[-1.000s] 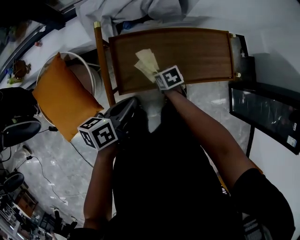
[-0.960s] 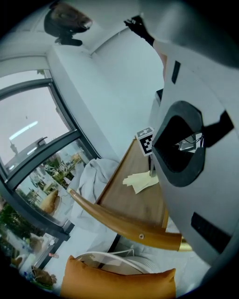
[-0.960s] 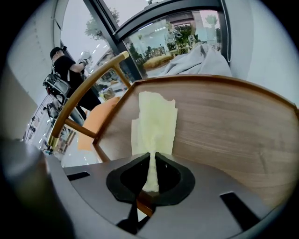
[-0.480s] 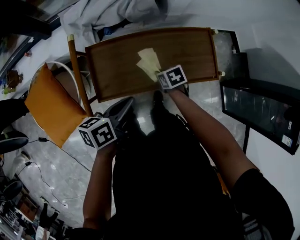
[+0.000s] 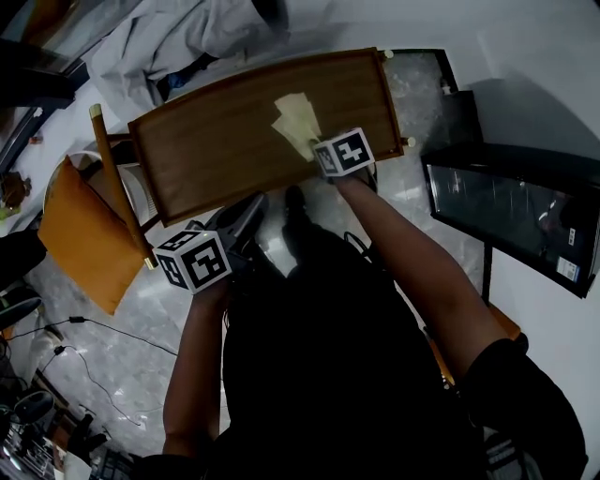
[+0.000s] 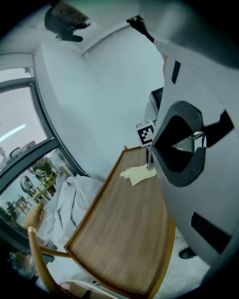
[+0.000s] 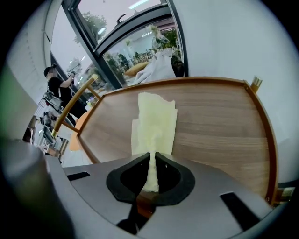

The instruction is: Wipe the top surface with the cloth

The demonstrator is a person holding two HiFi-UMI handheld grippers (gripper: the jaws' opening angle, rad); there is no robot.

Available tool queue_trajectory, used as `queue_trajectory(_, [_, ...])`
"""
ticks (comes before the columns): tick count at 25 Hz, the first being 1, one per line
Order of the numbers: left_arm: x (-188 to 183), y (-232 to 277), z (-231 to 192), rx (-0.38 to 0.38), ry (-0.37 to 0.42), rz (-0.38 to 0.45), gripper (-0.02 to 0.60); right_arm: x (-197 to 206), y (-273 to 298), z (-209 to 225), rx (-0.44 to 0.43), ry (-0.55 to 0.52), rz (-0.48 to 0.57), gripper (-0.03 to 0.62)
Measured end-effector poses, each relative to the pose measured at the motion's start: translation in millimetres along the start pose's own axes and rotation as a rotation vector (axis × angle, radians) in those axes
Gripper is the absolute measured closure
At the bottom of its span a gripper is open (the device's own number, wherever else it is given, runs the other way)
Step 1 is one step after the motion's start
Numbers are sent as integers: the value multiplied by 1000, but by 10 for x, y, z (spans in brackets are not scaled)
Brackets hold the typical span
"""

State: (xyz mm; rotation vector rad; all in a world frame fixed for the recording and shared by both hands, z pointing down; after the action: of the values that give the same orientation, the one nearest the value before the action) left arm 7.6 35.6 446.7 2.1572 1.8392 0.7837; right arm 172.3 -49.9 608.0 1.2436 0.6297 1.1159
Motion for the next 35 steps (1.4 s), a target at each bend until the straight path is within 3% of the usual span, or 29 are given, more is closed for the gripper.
queue_trajectory(14, [6,532,252,25,33,-70,571,306,-384,887,77,210,78,562])
queue_trajectory(21, [8,470,216,8,37,-67,571,470,-557,1220,142,280,91,562])
queue_trajectory(28, [58,318,180,0,17,-44,571,634,-701,1461,262,362,103,562])
queue_trajectory(32, [112,126,142,-5,14,-34,571,674,-740,1470,280,370,119,562])
queue_trajectory(35, [89,-123,114,-1,15,2,571,556,-795,1235,247,352,190,562])
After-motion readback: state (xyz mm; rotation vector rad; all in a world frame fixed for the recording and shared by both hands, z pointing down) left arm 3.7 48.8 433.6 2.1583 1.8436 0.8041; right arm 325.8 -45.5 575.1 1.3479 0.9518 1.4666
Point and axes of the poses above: the fingertips, and each gripper's own axes: y forward along the fingers, z to its right, x out of its underside, the point moved 3 cm from there along -y, backward along the fingers, and after that the axes turned 12 degrees about -z, right-handed, at the moved point
